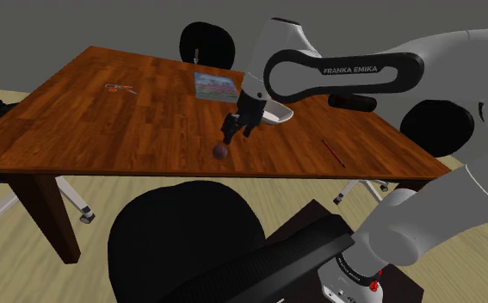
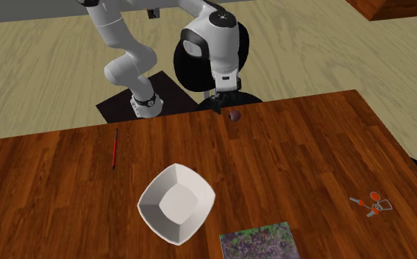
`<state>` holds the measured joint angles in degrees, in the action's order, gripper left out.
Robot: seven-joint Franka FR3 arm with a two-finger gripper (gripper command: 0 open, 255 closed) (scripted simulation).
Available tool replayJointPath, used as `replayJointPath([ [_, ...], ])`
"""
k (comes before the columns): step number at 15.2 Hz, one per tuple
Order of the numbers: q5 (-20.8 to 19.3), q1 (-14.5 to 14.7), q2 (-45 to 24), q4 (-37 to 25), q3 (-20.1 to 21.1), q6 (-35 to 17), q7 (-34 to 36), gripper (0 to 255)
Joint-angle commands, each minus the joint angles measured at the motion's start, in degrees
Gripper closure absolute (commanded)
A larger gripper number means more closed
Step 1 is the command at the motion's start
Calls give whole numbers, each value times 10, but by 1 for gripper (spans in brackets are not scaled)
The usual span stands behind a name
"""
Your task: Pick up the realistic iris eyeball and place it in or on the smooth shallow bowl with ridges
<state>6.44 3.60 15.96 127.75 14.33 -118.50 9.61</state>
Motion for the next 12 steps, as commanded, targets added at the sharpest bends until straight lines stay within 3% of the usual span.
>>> replayJointPath([
  [1, -6, 3, -40, -22, 12, -26, 14, 0],
  [12, -16, 5, -87, -2, 21, -93, 25, 0],
])
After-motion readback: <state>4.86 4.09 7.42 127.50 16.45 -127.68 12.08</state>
